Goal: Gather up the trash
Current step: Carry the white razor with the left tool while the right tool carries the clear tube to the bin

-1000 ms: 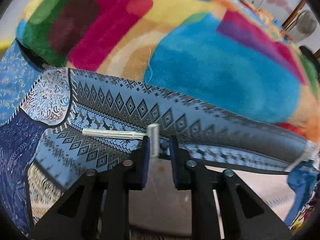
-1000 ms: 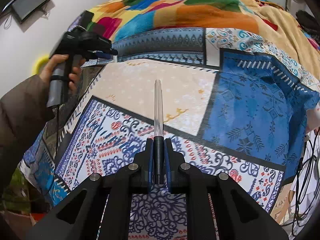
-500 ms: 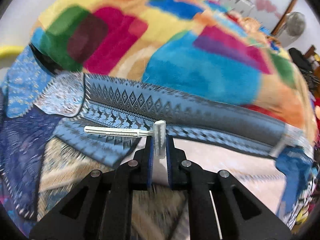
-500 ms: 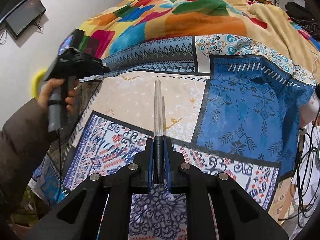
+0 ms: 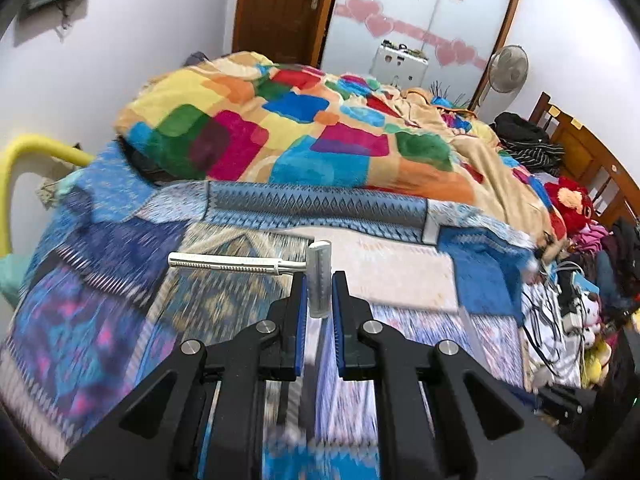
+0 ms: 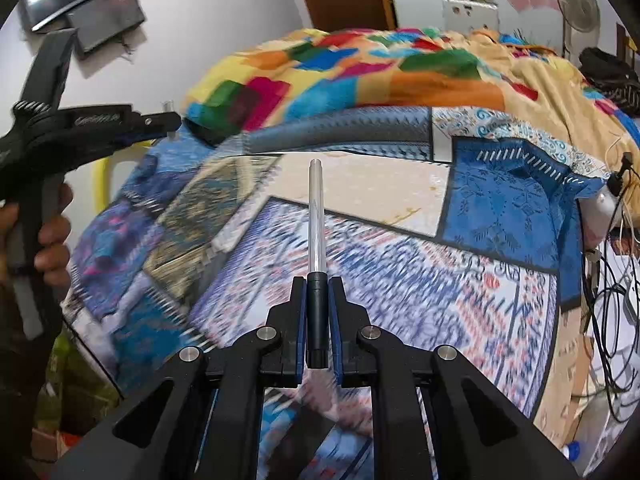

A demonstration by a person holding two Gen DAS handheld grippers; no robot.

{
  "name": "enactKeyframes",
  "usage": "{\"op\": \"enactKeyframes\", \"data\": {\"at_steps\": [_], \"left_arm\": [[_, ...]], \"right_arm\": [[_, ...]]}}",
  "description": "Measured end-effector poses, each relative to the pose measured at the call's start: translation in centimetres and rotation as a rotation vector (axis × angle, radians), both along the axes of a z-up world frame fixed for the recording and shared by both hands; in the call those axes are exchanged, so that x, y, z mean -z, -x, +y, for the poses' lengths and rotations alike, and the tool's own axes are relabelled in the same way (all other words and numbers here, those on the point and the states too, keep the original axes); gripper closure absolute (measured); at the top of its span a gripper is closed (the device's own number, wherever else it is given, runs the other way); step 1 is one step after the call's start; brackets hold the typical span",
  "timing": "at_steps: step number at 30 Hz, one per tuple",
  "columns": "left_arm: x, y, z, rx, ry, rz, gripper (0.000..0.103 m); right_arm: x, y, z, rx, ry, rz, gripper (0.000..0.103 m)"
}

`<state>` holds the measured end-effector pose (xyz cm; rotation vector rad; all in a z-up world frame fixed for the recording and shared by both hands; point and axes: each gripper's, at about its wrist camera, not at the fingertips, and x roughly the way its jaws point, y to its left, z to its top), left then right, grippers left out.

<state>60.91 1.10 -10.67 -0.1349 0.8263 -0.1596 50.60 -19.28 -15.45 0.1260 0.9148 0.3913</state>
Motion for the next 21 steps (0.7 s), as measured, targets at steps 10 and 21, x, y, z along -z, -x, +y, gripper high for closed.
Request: {"op": "enactKeyframes", "data": {"at_steps": [10,21], "left_arm": [[-7.2,19.4,2.1,-0.106,0.001,-0.012,0.092],[-9.8,34.0,6.5,-0.219,-0.020,-0.068,0.092]], "right_arm": [[-8.7,11.3,0.9,-0.072,0.007,-0.092,0.093],[-14.4,20.4,4.4,-0.182,-0.014,-0.181,0.093]]}}
